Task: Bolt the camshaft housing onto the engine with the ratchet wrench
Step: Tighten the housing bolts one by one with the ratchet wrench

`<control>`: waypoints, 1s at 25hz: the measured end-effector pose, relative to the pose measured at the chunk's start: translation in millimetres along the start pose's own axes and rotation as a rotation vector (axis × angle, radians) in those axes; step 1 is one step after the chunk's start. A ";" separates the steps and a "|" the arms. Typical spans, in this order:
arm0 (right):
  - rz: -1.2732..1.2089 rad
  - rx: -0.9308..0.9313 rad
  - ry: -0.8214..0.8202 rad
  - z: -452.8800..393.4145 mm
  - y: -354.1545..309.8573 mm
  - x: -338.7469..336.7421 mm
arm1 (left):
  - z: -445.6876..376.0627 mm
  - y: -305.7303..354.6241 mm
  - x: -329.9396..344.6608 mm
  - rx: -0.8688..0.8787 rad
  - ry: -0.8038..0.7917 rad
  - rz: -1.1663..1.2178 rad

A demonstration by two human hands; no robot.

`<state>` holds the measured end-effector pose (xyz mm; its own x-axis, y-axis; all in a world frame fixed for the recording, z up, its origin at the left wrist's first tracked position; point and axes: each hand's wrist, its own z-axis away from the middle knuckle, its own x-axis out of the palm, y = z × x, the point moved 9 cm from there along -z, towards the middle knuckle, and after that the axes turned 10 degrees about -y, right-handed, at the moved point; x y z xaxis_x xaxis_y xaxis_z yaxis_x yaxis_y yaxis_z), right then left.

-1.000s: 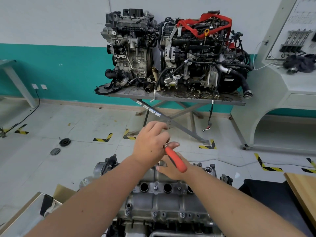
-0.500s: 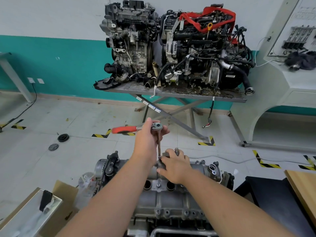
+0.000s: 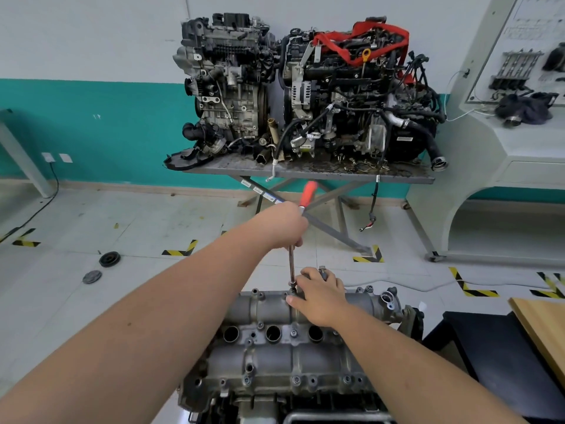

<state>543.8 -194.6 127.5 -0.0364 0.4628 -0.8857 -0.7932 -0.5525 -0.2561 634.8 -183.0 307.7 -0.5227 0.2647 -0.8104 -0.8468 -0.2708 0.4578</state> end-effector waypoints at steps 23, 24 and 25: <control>0.091 0.019 0.049 -5.1 3.7 6.1 | 34.4 -16.2 39.1 0.668 0.585 0.646; 0.100 0.017 0.045 -5.3 2.9 5.8 | 29.9 -19.7 41.9 0.626 0.547 0.805; 0.099 0.016 0.041 -5.5 3.1 6.1 | 22.8 -25.3 45.2 0.556 0.491 0.980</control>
<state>544.4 -197.3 119.2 -0.0909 0.3777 -0.9215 -0.7966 -0.5829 -0.1603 630.4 -143.0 267.9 -0.9709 -0.2374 -0.0329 -0.1064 0.3038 0.9468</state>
